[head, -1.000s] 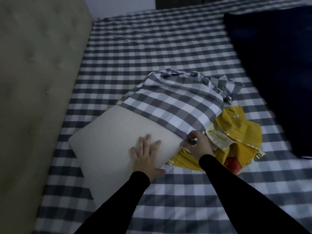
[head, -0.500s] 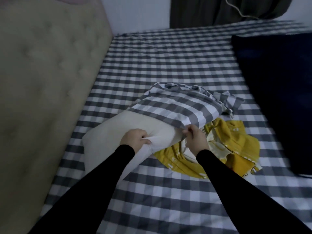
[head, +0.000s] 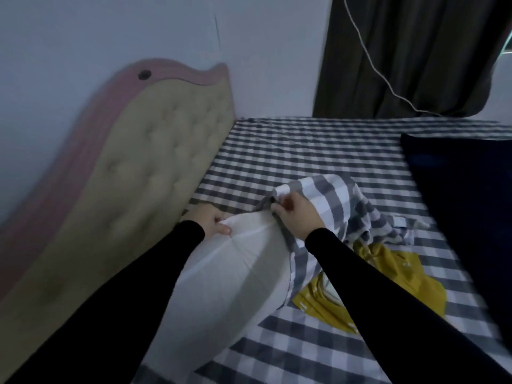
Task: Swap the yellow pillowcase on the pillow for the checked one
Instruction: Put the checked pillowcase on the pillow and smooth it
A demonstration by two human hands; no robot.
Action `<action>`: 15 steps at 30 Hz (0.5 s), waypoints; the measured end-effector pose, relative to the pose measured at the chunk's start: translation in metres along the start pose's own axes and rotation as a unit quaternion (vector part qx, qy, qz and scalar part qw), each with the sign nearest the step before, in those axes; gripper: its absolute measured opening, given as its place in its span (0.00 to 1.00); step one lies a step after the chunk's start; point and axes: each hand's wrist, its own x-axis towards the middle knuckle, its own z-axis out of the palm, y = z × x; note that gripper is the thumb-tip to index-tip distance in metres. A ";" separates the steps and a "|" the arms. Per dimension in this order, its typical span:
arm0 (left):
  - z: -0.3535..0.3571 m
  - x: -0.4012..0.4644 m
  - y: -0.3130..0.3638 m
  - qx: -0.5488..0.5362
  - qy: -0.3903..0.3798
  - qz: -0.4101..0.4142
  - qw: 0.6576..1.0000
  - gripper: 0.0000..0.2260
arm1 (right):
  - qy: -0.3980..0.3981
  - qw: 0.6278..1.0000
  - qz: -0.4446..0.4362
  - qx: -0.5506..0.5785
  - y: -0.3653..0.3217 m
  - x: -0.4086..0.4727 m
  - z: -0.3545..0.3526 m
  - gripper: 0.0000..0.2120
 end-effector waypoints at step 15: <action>0.047 -0.076 -0.042 0.133 0.063 -0.025 0.989 0.49 | 0.132 0.990 0.036 0.036 0.006 -0.017 0.047 0.10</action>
